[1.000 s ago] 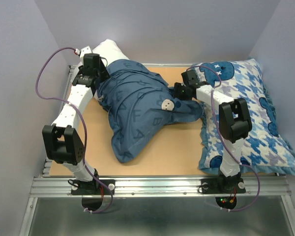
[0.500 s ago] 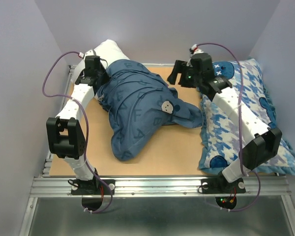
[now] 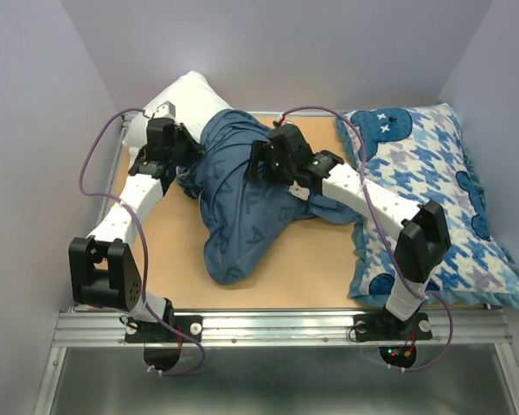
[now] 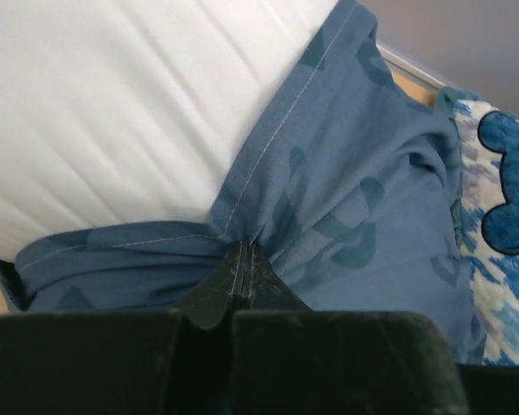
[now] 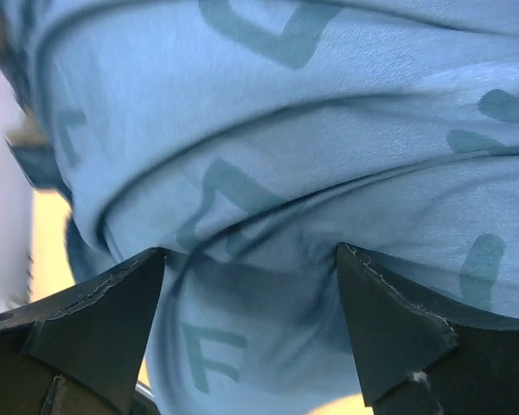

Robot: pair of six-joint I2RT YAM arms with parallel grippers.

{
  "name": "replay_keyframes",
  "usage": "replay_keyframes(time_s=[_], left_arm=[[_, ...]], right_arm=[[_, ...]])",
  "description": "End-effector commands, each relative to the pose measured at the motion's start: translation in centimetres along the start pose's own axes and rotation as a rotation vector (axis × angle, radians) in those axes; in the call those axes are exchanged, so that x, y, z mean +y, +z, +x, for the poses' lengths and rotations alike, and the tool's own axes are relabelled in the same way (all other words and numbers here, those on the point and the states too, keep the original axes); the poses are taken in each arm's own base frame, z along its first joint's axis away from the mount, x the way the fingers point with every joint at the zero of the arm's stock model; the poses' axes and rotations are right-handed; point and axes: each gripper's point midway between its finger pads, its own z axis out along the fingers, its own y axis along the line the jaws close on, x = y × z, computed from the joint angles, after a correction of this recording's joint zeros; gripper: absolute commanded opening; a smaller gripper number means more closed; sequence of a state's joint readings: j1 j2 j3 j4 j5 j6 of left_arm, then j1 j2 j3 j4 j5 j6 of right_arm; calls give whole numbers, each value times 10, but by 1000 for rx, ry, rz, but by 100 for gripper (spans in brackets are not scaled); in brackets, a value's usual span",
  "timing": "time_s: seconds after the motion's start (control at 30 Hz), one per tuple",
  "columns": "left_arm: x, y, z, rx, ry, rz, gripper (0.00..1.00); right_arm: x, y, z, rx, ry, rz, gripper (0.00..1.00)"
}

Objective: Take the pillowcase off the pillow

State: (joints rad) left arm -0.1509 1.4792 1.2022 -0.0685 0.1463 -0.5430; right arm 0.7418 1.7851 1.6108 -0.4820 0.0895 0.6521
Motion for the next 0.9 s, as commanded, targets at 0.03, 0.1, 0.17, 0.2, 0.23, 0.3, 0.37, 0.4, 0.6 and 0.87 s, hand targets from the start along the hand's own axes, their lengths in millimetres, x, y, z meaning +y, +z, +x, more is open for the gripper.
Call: replay_keyframes(time_s=[0.03, 0.1, 0.17, 0.2, 0.23, 0.3, 0.37, 0.4, 0.6, 0.87], left_arm=[[-29, -23, 13, 8, 0, 128, 0], [-30, -24, 21, 27, 0, 144, 0], [-42, -27, 33, 57, 14, 179, 0], [-45, -29, 38, 67, 20, 188, 0], [-49, -31, 44, 78, 27, 199, 0], [-62, -38, 63, 120, 43, 240, 0], [-71, -43, 77, 147, 54, 264, 0], [-78, -46, 79, 146, 57, 298, 0], [-89, -64, 100, 179, 73, 347, 0], [-99, -71, 120, 255, 136, 418, 0]], right_arm=[[24, -8, -41, -190, 128, -48, 83], [30, -9, -46, -209, 138, -62, 83], [36, -2, -49, -211, 130, -68, 83], [38, 2, -47, -203, 129, -71, 83], [39, 5, -46, -199, 132, -72, 83], [37, 12, -45, -195, 139, -65, 83], [36, 17, -44, -193, 143, -58, 83], [34, 24, -41, -186, 142, -48, 83], [44, 21, -53, -214, 153, -74, 76], [51, -7, -68, -265, 151, -103, 67]])
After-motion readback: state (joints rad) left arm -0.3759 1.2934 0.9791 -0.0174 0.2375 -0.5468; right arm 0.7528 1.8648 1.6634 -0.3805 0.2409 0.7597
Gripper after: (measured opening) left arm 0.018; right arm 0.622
